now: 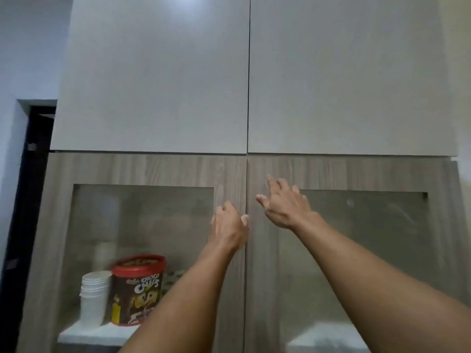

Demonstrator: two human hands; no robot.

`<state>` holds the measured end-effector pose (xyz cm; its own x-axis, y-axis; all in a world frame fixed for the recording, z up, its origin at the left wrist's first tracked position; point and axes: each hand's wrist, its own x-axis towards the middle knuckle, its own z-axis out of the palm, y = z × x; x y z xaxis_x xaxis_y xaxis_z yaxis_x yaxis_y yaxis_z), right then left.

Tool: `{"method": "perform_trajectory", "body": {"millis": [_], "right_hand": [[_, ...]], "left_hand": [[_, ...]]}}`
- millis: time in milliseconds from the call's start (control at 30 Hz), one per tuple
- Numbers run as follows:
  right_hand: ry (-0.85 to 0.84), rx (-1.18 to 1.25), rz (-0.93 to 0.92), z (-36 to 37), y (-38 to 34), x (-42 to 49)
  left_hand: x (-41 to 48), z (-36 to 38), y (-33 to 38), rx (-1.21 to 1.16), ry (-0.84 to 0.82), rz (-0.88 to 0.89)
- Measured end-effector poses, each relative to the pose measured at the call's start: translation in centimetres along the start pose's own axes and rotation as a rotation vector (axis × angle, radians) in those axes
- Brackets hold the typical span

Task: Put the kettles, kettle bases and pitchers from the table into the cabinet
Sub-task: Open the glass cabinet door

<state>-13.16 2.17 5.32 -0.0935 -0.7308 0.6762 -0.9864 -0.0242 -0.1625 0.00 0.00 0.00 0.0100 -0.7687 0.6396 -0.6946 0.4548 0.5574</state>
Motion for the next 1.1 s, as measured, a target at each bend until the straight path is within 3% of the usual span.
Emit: {"method": "perform_trajectory", "body": {"millis": [133,233,400,533,767,1100], "right_hand": [[0.072,-0.007,-0.008,0.9,0.4,6.3],[0.086,-0.010,-0.024,1.9,-0.1,10.0],[0.128,0.022,-0.006,2.4,-1.5,12.2],[0.118,0.084,0.016,1.8,-1.5,12.1],[0.146,0.226,0.042,-2.3,-2.7,6.2],[0.347,0.138,0.151,-11.6,-2.0,-12.8]], "left_hand": [[4.6,3.6,-0.6,-0.083,-0.011,-0.019],[7.5,5.2,-1.0,-0.112,0.071,0.045],[9.4,5.9,-1.1,-0.160,0.211,0.042],[8.9,6.2,-0.9,-0.207,0.168,-0.002],[3.0,5.2,0.8,-0.246,-0.052,-0.051],[-15.6,-0.2,8.8,-0.507,0.170,0.300]]}}
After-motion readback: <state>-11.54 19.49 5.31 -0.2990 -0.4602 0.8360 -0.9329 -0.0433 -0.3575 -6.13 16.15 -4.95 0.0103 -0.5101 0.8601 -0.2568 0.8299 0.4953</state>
